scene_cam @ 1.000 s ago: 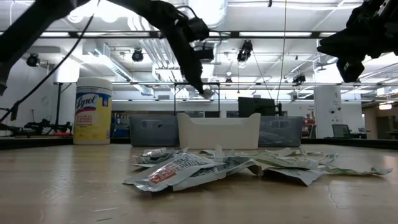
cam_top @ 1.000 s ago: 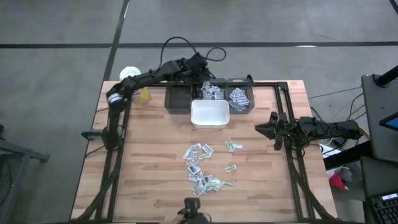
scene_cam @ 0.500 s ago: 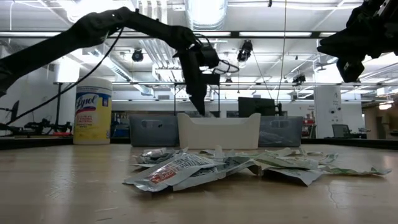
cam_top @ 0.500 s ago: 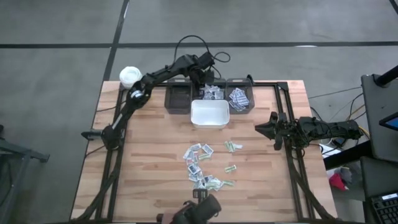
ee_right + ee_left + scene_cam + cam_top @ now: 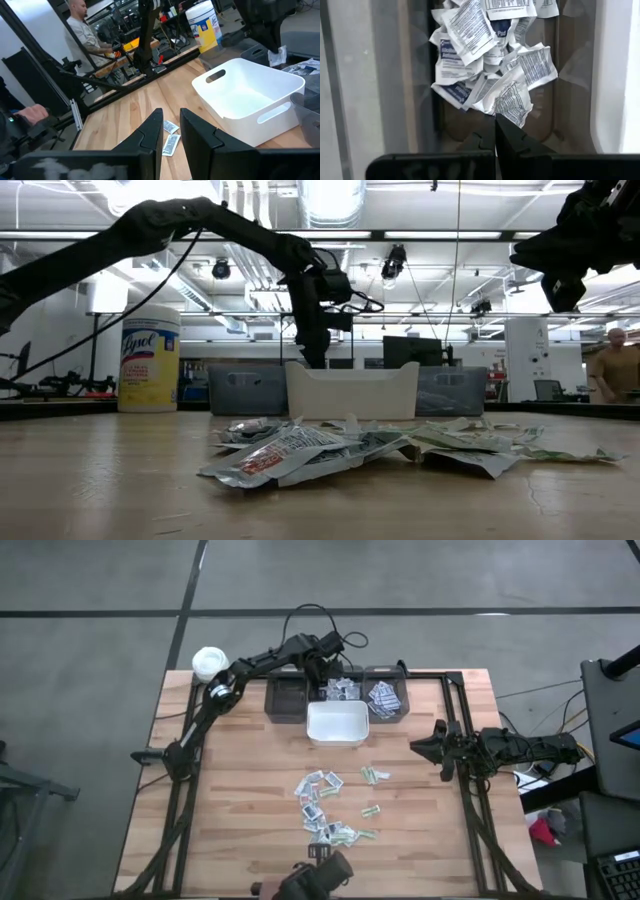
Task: Pick & Place First Aid Supplies
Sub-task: Put the alcohol pad into the middle black bin
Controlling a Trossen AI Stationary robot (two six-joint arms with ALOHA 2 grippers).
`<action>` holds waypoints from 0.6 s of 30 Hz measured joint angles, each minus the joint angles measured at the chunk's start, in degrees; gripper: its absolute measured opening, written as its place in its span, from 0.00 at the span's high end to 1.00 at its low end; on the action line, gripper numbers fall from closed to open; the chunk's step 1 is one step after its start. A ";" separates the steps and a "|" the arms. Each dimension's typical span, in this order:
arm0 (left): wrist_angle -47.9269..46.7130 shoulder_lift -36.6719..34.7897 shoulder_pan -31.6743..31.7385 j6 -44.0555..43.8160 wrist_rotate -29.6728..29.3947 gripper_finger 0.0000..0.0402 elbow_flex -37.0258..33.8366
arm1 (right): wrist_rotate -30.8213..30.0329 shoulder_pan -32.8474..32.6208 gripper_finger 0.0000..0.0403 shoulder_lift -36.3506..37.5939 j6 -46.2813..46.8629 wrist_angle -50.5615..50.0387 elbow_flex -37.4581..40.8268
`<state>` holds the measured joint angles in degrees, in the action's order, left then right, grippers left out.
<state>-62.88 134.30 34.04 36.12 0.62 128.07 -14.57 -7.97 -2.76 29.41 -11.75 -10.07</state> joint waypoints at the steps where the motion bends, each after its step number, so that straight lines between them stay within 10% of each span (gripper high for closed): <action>1: 0.45 0.00 -0.02 0.01 0.03 1.00 -0.53 | 0.00 -0.01 0.84 0.00 -0.02 0.00 0.00; 18: 3.14 0.00 0.00 0.28 1.93 0.87 -2.56 | -0.01 0.01 0.84 0.00 0.00 0.00 0.00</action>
<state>-59.74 134.30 34.04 36.40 2.55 125.51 -14.57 -7.97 -2.76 29.41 -11.75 -10.07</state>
